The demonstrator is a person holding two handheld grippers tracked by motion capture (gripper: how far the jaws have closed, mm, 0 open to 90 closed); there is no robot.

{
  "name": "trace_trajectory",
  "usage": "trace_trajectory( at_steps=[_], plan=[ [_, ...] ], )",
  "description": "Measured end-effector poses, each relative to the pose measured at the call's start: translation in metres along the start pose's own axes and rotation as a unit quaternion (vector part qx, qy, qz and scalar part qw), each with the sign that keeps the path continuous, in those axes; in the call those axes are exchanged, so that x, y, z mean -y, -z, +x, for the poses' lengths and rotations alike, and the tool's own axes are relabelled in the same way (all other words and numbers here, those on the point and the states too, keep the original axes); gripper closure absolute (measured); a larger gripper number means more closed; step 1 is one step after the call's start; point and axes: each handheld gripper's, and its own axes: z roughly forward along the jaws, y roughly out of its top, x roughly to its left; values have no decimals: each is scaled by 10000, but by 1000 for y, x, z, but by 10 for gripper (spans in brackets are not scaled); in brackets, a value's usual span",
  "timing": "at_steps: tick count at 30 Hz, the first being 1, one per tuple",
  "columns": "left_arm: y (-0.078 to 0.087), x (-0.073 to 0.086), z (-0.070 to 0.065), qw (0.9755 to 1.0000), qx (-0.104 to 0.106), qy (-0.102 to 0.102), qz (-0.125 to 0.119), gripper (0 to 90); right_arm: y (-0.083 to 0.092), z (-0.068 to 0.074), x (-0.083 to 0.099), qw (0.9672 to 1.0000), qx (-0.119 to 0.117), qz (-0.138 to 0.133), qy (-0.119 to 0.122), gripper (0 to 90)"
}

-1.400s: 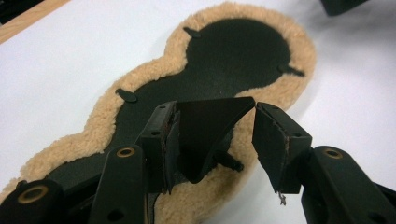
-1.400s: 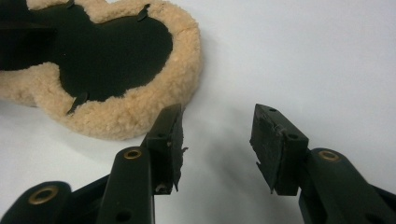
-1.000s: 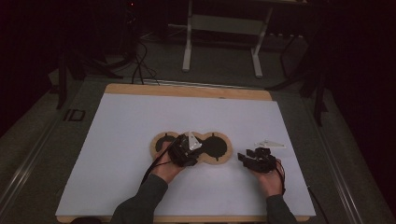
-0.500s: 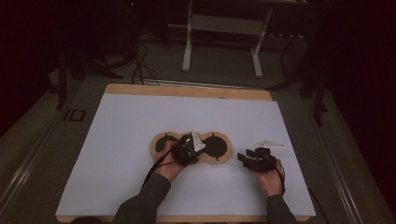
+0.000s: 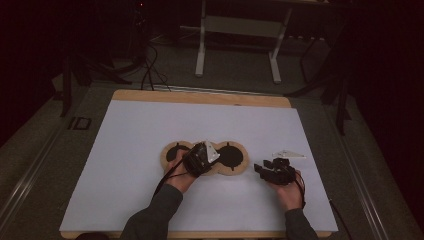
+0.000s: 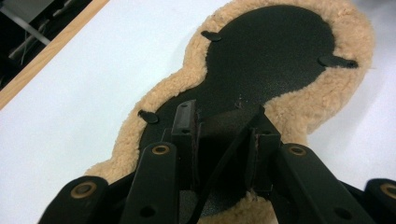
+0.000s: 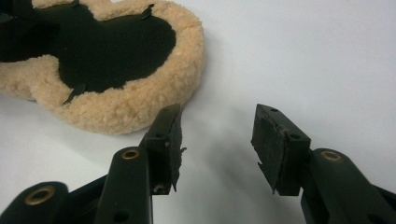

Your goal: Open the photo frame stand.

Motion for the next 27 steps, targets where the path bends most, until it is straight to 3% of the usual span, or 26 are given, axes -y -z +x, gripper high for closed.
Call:
trace_trajectory(
  at_steps=[16, 27],
  plan=[
    [4, 5, 5, 9995, 47, 171, -275, 720, 1, 1, -1, 10000, -66, -52, -20, 509],
    [10, 11, 10, 9980, 119, 337, -513, 721, 8, -1, -5, 9965, -572, -336, -518, 483]
  ],
)
